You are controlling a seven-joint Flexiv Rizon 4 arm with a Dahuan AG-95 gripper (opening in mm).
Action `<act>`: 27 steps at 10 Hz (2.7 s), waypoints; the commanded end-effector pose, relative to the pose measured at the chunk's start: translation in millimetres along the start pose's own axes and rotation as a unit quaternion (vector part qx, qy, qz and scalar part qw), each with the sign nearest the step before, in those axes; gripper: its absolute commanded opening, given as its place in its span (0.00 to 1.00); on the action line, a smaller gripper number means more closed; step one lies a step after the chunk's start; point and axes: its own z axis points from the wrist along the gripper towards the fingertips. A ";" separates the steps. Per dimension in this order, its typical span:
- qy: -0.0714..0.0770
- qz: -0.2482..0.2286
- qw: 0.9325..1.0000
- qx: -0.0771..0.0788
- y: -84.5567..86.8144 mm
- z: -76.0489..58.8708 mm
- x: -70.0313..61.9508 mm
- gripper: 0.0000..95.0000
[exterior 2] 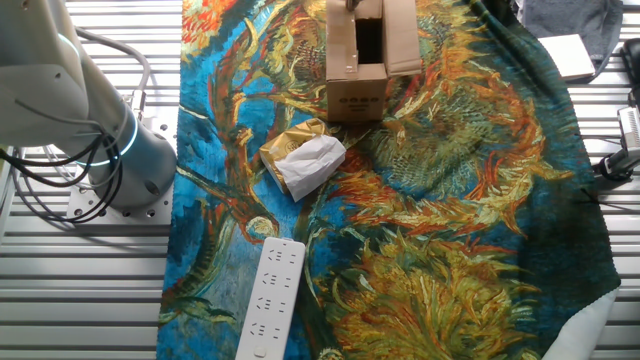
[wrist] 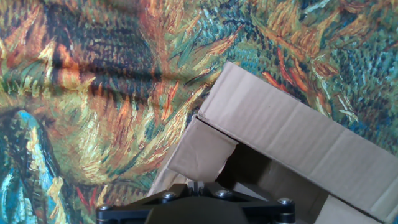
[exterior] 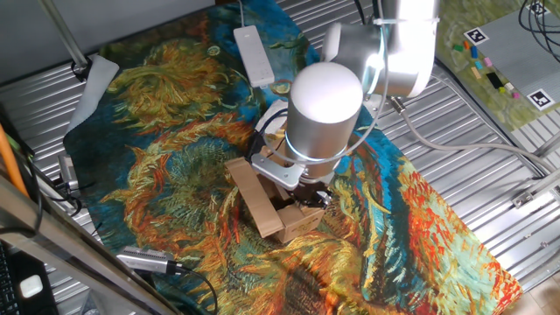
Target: Cover the box
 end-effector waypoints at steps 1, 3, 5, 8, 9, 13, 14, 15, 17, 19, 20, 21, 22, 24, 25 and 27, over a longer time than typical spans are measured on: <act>-0.004 0.007 1.000 -0.001 -0.3 0.1 0.3 0.00; -0.008 0.016 1.000 0.001 -0.3 0.1 0.3 0.00; -0.015 0.028 0.999 0.002 -0.3 0.1 0.3 0.00; -0.023 0.036 0.999 0.003 -0.3 0.1 0.3 0.00; -0.023 0.035 0.999 0.004 -0.3 0.1 0.3 0.00; -0.027 0.035 0.999 -0.007 -0.3 0.1 0.3 0.00; -0.026 0.035 0.999 -0.007 -2.4 -8.6 -3.3 0.00; -0.025 0.032 0.999 -0.008 -8.0 -19.5 -7.5 0.00; -0.027 0.028 0.999 -0.013 -25.1 -33.6 -20.9 0.00; -0.020 0.019 1.000 -0.013 -43.1 -40.5 -47.8 0.00; -0.016 0.016 1.000 -0.012 -52.2 -42.1 -64.3 0.00; -0.014 0.006 1.000 -0.014 -65.6 -43.4 -85.4 0.00; -0.013 0.000 1.000 -0.015 -74.8 -43.7 -100.0 0.00; -0.018 -0.012 1.000 -0.016 -92.8 -37.3 -121.1 0.00; -0.020 -0.015 1.000 -0.018 -99.2 -29.3 -125.2 0.00; -0.021 -0.019 0.999 -0.018 -106.8 -16.9 -127.7 0.00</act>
